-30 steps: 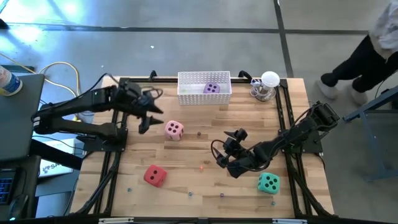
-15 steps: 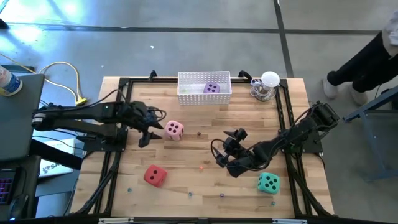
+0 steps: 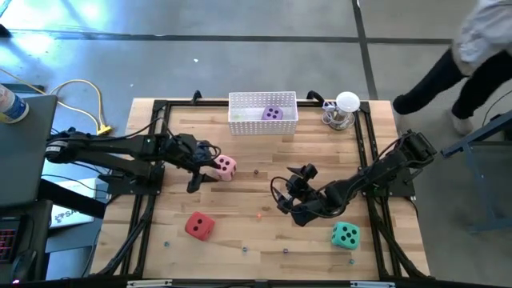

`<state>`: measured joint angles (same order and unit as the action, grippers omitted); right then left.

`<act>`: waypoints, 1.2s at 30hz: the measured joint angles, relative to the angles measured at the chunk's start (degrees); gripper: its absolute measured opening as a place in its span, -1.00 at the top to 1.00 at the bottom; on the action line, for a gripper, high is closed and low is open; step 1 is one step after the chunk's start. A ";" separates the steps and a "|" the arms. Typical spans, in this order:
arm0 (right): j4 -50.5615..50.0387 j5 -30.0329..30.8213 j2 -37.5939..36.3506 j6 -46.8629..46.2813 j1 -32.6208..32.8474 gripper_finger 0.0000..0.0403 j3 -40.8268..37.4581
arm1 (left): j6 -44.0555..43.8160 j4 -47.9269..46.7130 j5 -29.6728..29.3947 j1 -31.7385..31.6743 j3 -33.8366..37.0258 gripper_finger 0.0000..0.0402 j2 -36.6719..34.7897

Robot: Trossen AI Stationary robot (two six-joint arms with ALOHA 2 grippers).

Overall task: Pick & Place Dice
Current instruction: Put the large pink dice into the white bin

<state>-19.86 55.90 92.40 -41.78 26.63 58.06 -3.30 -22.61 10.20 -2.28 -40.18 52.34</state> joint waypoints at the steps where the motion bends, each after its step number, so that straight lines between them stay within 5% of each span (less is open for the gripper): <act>1: 0.00 -0.35 0.00 0.00 0.00 -0.99 0.00 | -0.36 0.26 -0.01 0.00 0.00 -0.17 0.00; 15: -0.02 -2.25 0.00 0.02 0.00 -0.99 0.00 | -1.12 2.10 -8.47 -0.01 -0.02 -0.96 -0.04; 36: 2.97 -3.17 0.00 0.36 -1.29 -0.99 0.00 | 5.87 -5.74 -9.03 2.95 -0.09 -0.99 -3.35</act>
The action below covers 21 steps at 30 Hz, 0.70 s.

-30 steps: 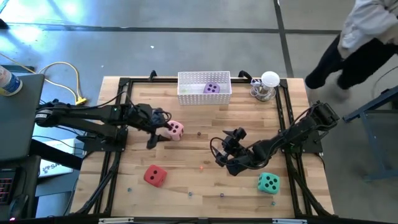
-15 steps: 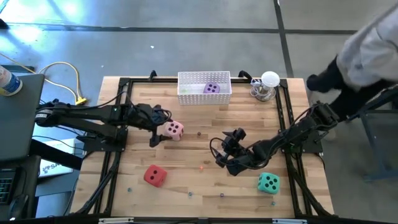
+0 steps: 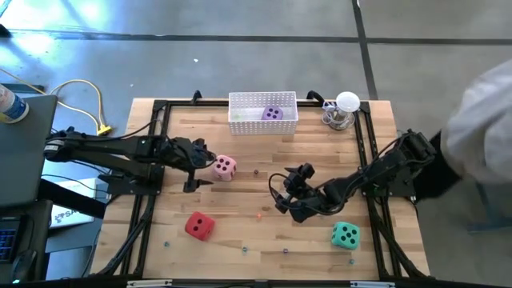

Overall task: Pick & Place Dice
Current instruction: Put the large pink dice into the white bin

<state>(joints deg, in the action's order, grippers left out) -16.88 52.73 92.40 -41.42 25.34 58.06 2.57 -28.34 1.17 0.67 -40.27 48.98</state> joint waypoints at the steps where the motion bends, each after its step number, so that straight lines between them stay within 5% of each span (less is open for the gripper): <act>1: 0.00 -0.18 0.00 0.38 0.00 -0.99 0.00 | -1.45 -0.52 0.02 -0.18 0.00 -0.99 -0.68; 5: -0.01 -0.39 0.00 0.98 0.00 -0.99 0.00 | -0.69 -1.19 0.02 -1.29 -0.02 -0.99 -3.40; 13: -0.02 -0.43 0.00 0.98 0.00 -0.99 0.00 | 15.21 -1.67 -1.26 -4.14 0.28 -0.99 -3.76; 21: -0.02 -0.43 0.00 2.50 -0.02 -0.99 0.00 | 14.70 -4.65 -1.29 -7.83 1.18 -0.99 -0.50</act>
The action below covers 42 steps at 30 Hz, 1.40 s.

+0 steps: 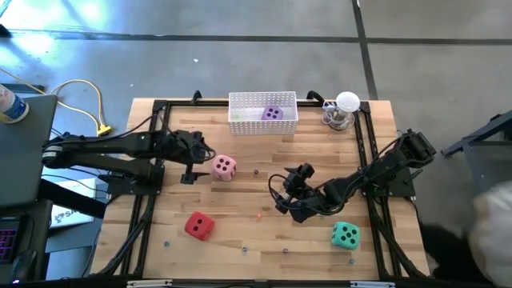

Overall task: Pick & Place Dice
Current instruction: Put the large pink dice into the white bin

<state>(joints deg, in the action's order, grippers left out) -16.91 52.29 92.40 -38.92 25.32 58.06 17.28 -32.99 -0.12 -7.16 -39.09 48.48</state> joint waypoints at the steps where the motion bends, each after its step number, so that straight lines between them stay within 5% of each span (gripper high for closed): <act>1: 0.00 0.00 0.00 0.16 0.00 -0.99 0.00 | -0.06 0.00 0.10 -0.36 0.00 -0.99 0.48; 22: 0.02 -0.28 0.00 1.27 -3.53 -0.99 0.00 | 2.15 0.93 3.04 -1.83 -0.11 -0.99 2.34; 42: 0.03 -0.39 0.00 0.18 -3.58 -0.99 0.00 | 2.24 3.26 2.78 -1.83 -0.11 -0.99 14.06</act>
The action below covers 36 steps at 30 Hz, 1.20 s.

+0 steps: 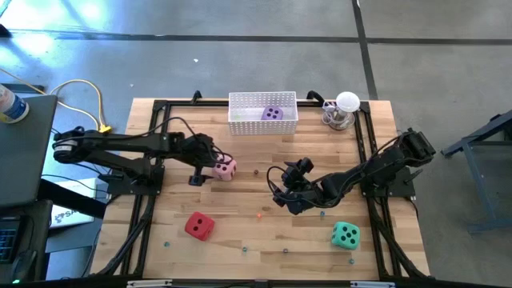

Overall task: Pick & Place Dice
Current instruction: Put the large pink dice into the white bin

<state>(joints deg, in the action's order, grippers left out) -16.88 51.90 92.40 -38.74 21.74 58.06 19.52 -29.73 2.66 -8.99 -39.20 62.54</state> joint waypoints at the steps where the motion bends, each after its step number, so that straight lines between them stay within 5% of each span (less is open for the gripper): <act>1: 0.02 0.00 0.00 -0.01 0.00 -0.99 0.00 | 0.25 0.43 -0.01 0.00 0.00 -0.99 0.31; 28: -0.01 0.00 0.00 -0.01 -0.11 -0.99 0.00 | 1.60 5.98 0.01 -1.44 0.00 -0.99 1.01; 36: 0.02 0.00 0.00 0.00 -0.13 -0.99 0.00 | 1.43 5.96 5.67 -3.97 0.00 -0.99 1.01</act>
<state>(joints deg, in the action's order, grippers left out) -16.86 51.90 92.40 -38.74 21.61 58.06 20.95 -23.77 8.33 -12.97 -39.20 63.55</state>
